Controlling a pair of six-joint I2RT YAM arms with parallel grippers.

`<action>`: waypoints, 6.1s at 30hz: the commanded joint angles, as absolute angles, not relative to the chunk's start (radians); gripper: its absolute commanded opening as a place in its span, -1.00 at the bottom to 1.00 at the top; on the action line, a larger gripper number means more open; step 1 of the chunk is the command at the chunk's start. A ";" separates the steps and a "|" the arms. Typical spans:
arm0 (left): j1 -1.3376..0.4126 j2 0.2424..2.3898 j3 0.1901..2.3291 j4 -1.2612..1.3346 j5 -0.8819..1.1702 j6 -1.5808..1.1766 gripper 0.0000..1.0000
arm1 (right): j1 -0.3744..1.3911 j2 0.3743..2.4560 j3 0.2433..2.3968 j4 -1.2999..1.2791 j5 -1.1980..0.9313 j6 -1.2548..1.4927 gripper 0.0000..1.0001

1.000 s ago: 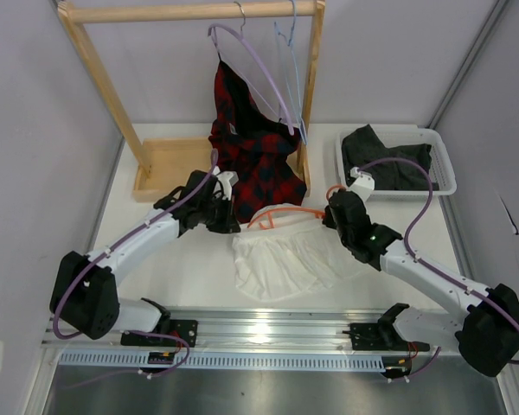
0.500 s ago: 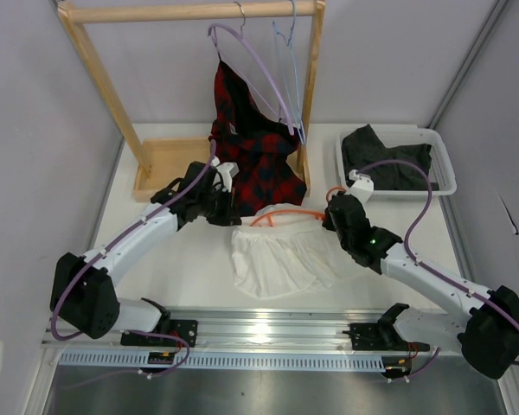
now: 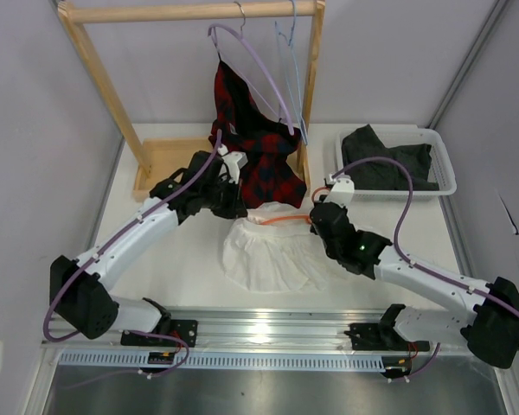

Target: Place the skirt on the hanger

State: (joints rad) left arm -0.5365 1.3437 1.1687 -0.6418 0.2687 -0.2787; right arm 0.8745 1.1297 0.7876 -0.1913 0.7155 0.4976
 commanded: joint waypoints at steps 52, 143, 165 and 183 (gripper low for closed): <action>-0.795 1.281 1.266 -0.500 0.442 0.101 0.05 | 1.071 1.075 1.046 -0.256 0.654 0.394 -1.00; -0.798 1.112 1.183 -0.449 0.336 0.018 -1.00 | 0.899 1.132 1.279 -0.785 0.684 0.500 -1.00; -0.798 0.970 1.195 -0.531 0.185 -0.012 -1.00 | 0.953 1.032 1.288 -0.663 0.588 0.472 0.49; -0.772 0.931 1.308 -0.868 -0.369 -0.212 -1.00 | 0.831 0.933 1.377 -0.681 0.618 0.494 0.60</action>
